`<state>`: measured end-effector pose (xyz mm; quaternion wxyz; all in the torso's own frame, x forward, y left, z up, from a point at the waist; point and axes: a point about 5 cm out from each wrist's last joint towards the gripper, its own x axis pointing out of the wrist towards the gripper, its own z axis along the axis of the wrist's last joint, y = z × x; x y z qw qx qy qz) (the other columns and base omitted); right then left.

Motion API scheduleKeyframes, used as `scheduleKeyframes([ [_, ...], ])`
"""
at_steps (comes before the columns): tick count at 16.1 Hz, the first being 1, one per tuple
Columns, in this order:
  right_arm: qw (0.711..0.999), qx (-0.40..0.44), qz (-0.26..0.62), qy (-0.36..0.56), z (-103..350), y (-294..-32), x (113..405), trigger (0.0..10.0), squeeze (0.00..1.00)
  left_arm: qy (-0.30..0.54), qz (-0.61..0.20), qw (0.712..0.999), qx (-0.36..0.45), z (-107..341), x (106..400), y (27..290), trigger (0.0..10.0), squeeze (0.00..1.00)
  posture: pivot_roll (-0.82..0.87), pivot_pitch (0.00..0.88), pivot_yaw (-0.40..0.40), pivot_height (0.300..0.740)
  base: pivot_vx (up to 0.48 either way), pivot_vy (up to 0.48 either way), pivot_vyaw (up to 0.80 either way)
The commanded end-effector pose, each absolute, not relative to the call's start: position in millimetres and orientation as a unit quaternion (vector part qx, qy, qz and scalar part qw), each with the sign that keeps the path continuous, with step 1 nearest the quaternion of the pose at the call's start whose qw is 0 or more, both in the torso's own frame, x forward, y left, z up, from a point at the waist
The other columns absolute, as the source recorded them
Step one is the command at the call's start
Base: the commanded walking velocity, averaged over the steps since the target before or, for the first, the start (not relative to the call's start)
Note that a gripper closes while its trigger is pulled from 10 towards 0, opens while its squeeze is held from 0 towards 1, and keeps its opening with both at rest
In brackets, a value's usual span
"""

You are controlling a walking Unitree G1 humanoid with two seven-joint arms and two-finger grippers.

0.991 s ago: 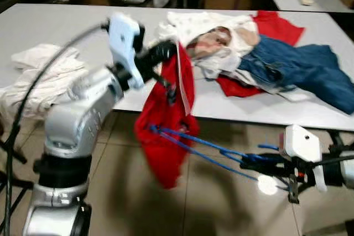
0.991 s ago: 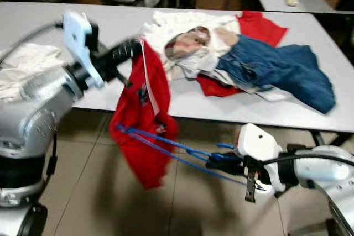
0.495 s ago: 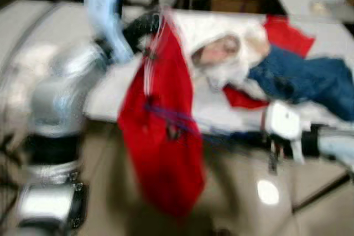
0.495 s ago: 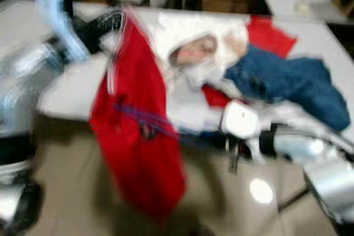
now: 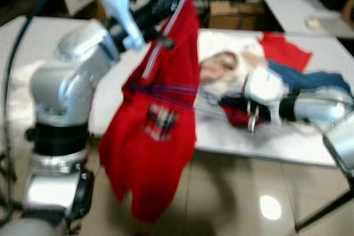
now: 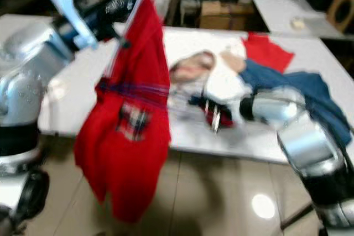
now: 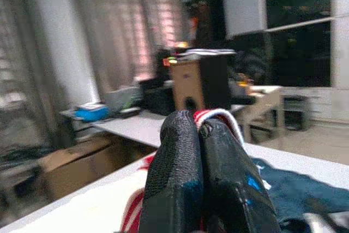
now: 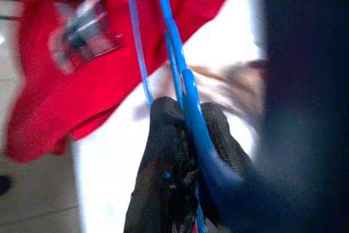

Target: Hang hanger

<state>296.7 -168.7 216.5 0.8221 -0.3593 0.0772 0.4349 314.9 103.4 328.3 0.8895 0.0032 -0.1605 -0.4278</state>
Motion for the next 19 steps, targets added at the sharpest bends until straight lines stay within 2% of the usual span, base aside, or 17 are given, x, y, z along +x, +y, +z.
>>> scheduleKeyframes([
  [1, 0.833, -0.381, 0.397, 0.054, 230.4, -169.0, 312.9, 10.0, 0.0, -0.196, -0.43, 0.882, 0.007, 347.5, 312.0, 106.4, 10.0, 0.0, 0.05, 0.0, 0.044, 0.74, 0.375, 0.0, 0.0],
  [2, 0.856, -0.401, 0.325, -0.002, 269.6, -170.5, 344.6, 10.0, 0.0, -0.218, -0.431, 0.876, -0.001, 360.6, 312.0, 106.5, 10.0, 0.0, 0.05, 0.0, 0.042, 0.74, 0.379, 0.0, 0.0],
  [4, 0.88, -0.412, 0.203, -0.122, 333.9, -177.3, 371.0, 10.0, 0.0, -0.248, -0.426, 0.87, -0.011, 377.9, 311.5, 109.4, 10.0, 0.0, 0.06, 0.0, 0.028, 0.74, 0.375, 0.0, 0.0],
  [5, 0.879, -0.416, 0.16, -0.169, 355.8, -179.8, 374.8, 10.0, 0.0, -0.258, -0.423, 0.869, -0.015, 383.6, 311.1, 110.9, 10.0, 0.0, 0.06, 0.0, 0.023, 0.74, 0.368, 0.0, 0.0],
  [6, 0.873, -0.391, 0.113, -0.269, 400.0, -181.9, 369.1, 10.0, 0.0, -0.284, -0.411, 0.866, -0.025, 397.8, 308.6, 117.7, 10.0, 0.0, 0.06, 0.0, 0.01, 0.74, 0.349, 0.0, 0.0],
  [8, 0.865, -0.359, 0.139, -0.323, 418.7, -177.9, 357.8, 10.0, 0.0, -0.307, -0.392, 0.866, -0.042, 408.7, 304.8, 128.0, 10.0, 0.0, 0.07, 0.0, 0.003, 0.74, 0.351, 0.0, 0.0],
  [10, 0.856, -0.384, 0.184, -0.292, 390.9, -174.0, 363.3, 10.0, 0.0, -0.295, -0.391, 0.871, -0.046, 404.6, 305.4, 129.1, 10.0, 0.0, 0.07, 0.0, 0.006, 0.74, 0.339, 0.0, 0.0],
  [12, 0.86, -0.381, 0.199, -0.276, 367.1, -176.1, 365.3, 10.0, 0.0, -0.256, -0.397, 0.881, -0.034, 380.4, 308.6, 121.7, 10.0, 0.0, 0.06, 0.0, 0.017, 0.74, 0.279, 0.0, 0.0],
  [13, 0.863, -0.379, 0.215, -0.256, 350.1, -178.3, 365.8, 10.0, 0.0, -0.228, -0.406, 0.884, -0.035, 360.7, 309.6, 113.9, 10.0, 0.0, 0.06, 0.0, 0.023, 0.74, 0.0, 0.0, 0.0],
  [14, 0.864, -0.383, 0.24, -0.223, 323.1, -180.4, 363.2, 10.0, 0.0, -0.184, -0.396, 0.899, -0.023, 330.3, 314.5, 104.4, 10.0, 0.0, 0.05, 0.0, 0.03, 0.74, 0.0, 0.0, 0.0],
  [17, 0.853, -0.399, 0.3, -0.151, 272.4, -182.7, 349.6, 10.0, 0.0, -0.104, -0.346, 0.932, 0.006, 276.5, 330.5, 98.3, 10.0, 0.0, 0.05, 0.0, 0.038, 0.74, 0.0, 0.0, 0.0],
  [19, 0.833, -0.401, 0.375, -0.068, 228.9, -192.6, 321.2, 10.0, 0.0, 0.004, -0.255, 0.964, 0.079, 223.2, 351.0, 110.3, 10.0, 0.0, 0.04, 0.0, 0.052, 0.74, 0.0, 0.0, 0.0],
])
